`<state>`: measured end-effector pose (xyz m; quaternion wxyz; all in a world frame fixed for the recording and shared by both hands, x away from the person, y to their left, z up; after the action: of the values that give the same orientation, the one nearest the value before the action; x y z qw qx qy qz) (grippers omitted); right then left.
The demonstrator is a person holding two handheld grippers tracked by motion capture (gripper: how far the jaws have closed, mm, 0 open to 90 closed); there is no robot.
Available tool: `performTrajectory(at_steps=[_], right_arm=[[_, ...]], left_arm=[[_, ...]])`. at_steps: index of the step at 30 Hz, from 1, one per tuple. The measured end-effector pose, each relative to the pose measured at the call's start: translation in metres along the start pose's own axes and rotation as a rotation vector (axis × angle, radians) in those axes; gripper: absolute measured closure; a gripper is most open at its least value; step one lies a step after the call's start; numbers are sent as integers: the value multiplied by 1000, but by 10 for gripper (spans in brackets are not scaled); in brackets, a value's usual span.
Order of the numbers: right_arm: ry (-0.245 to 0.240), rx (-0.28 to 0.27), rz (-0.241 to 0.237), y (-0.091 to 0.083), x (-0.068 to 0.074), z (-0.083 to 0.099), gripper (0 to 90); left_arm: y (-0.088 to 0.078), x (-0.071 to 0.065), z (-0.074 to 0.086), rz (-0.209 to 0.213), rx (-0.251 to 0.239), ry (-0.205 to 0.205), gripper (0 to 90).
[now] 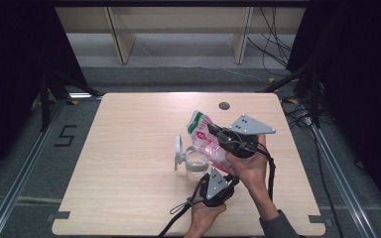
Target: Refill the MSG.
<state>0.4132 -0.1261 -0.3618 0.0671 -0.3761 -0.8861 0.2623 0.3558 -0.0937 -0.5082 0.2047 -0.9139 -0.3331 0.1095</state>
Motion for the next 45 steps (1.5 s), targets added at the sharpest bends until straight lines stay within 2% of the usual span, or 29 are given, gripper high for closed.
performTrajectory(at_steps=[1, 2, 5, 9, 10, 11, 12, 16, 18, 25, 29, 32, 33, 36, 37, 42, 45], right_arm=[[14, 6, -8, 1, 1, 0, 900], [3, 0, -3, 1, 0, 0, 900], [18, 1, -12, 2, 1, 0, 900], [10, 4, -14, 4, 0, 0, 900], [6, 7, 0, 4, -1, 1, 900], [25, 21, -5, 4, 1, 1, 900], [-1, 10, -2, 6, 0, 0, 900], [17, 21, -4, 6, 1, 1, 900], [0, 16, 4, 8, -1, 0, 900], [-10, 38, 3, 11, 0, 2, 900], [14, 47, -7, 13, 2, 3, 900], [-19, 54, 16, 13, 0, 3, 900], [-5, 56, 4, 14, 2, 4, 900], [-3, 59, 1, 14, 2, 4, 900], [-5, 53, 14, 15, 0, 4, 900], [-6, 57, 4, 16, 1, 4, 900], [-3, 58, 1, 16, 1, 5, 900]], left_arm=[[0, 0, 0, -2, 5, -3, 806], [0, 1, 0, 1, 7, 4, 806], [1, 1, 0, 9, 2, -3, 806], [1, 1, 0, 11, 3, -16, 806], [2, 1, 0, 11, 2, -16, 806], [2, 2, 0, 13, 0, -17, 806], [3, 2, -1, 19, 0, -16, 806], [3, 2, -1, 26, 1, -11, 806], [4, 1, -1, 29, 0, -22, 806], [5, 0, -1, 39, 5, -12, 806], [6, 0, -1, 46, 1, -14, 807], [5, 0, -1, 45, 2, -12, 806], [6, 0, -1, 45, 3, -14, 807], [6, -1, -1, 47, -1, -22, 807], [6, -1, -1, 52, 2, -25, 807], [7, -2, -1, 52, -1, -27, 807], [6, -2, -2, 58, -2, -19, 807]])
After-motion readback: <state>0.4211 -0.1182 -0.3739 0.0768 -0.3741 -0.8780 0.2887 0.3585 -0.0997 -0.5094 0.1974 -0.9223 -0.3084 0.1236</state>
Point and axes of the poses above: each handheld gripper's, and its own axes: y roughly forward along the jaws, z roughly out of its underside, x roughly to its left, the point moved 5 cm from there along y, roughly forward along the jaws, and after that the axes turned 15 degrees about x, right-handed, at the moved point
